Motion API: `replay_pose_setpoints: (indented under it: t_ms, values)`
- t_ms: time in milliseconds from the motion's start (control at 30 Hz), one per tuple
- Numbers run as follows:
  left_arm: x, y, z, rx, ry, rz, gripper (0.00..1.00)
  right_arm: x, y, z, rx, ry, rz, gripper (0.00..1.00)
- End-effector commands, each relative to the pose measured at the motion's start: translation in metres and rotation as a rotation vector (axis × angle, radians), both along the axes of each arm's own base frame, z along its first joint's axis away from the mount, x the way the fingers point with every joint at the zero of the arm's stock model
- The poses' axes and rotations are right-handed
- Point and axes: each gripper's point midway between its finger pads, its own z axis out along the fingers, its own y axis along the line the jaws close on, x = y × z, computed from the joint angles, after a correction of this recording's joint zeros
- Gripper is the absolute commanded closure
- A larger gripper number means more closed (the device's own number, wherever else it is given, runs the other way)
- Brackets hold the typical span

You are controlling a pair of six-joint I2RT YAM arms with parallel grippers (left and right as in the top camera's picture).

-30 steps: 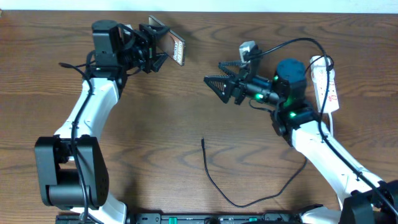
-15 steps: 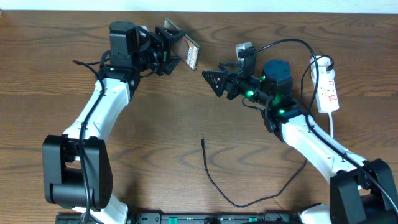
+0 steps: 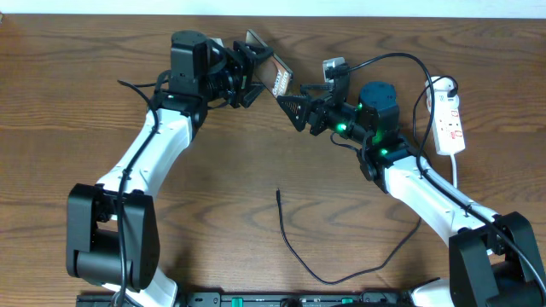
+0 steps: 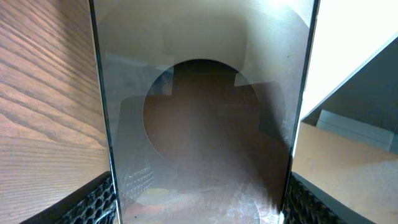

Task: Plug charger to phone and switch on socket

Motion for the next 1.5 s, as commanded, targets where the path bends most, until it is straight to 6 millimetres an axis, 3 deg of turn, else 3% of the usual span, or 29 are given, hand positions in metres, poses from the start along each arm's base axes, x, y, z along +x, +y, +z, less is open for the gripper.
replay_pose_setpoints:
  t_ms: [0, 367, 567, 767, 1033, 1200, 1467]
  values:
    - [-0.006, -0.013, 0.029, -0.013, -0.082, -0.049, 0.93, 0.003, 0.004, 0.007, -0.005, -0.034, 0.003, 0.23]
    - [-0.021, -0.036, 0.031, -0.029, -0.079, -0.121, 0.93, 0.006, 0.002, 0.007, -0.045, -0.085, -0.006, 0.26]
    - [-0.024, -0.039, 0.032, -0.040, -0.076, -0.143, 0.93, 0.006, 0.001, 0.007, -0.051, -0.092, -0.009, 0.28]
    - [-0.028, -0.042, 0.034, -0.055, -0.071, -0.167, 0.93, 0.009, -0.001, 0.006, -0.064, -0.104, -0.025, 0.37]
    - [-0.035, -0.051, 0.034, -0.060, -0.069, -0.198, 0.93, 0.010, -0.002, 0.006, -0.066, -0.104, -0.034, 0.39]
    - [-0.041, -0.061, 0.034, -0.061, -0.068, -0.220, 0.93, 0.013, -0.004, 0.006, -0.071, -0.105, -0.054, 0.48]
    - [-0.041, -0.062, 0.034, -0.061, -0.069, -0.222, 0.93, 0.013, -0.004, 0.006, -0.071, -0.104, -0.053, 0.71]
